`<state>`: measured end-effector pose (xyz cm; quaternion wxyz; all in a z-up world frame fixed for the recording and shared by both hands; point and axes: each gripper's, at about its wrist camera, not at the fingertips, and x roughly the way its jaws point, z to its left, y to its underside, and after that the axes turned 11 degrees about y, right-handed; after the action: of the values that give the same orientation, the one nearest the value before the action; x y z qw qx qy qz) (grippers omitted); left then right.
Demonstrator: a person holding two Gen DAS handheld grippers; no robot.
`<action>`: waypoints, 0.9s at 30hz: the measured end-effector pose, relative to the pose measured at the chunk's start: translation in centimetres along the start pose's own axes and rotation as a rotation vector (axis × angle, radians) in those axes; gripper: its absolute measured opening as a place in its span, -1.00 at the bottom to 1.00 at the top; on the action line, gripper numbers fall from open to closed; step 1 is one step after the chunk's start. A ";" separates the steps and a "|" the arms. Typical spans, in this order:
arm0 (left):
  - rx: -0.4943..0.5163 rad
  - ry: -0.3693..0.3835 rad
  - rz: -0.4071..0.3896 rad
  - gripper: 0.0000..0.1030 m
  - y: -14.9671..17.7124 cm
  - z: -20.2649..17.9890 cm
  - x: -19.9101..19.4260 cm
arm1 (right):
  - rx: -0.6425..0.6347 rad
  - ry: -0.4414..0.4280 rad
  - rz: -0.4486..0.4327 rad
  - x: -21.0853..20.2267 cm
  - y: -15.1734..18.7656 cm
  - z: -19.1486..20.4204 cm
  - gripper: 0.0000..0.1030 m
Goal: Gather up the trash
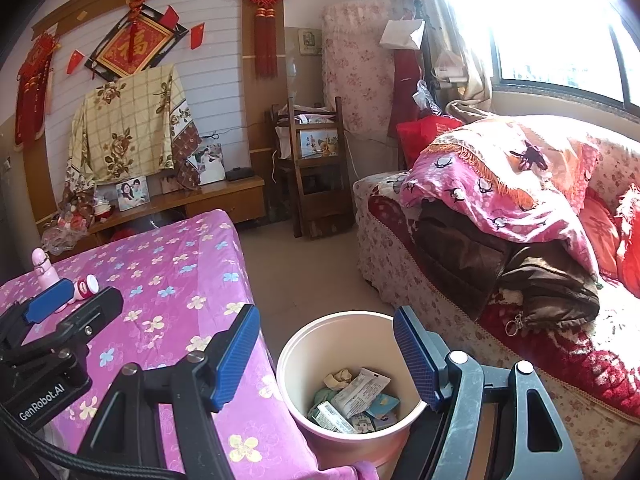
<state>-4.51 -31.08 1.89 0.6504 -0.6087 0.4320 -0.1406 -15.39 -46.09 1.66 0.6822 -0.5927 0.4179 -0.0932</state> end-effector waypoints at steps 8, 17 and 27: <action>0.005 -0.002 0.002 0.58 0.1 -0.1 0.0 | 0.000 -0.006 0.007 0.2 0.1 0.0 0.42; 0.009 0.003 0.008 0.58 0.4 -0.2 0.1 | -0.011 -0.010 0.013 0.5 0.3 0.3 0.47; 0.008 0.005 0.014 0.58 0.7 -0.2 0.3 | -0.014 -0.010 0.021 0.6 0.5 0.4 0.47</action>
<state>-4.74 -31.29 1.21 0.6527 -0.6027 0.4374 -0.1395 -14.89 -46.09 0.94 0.6809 -0.5935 0.4215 -0.0801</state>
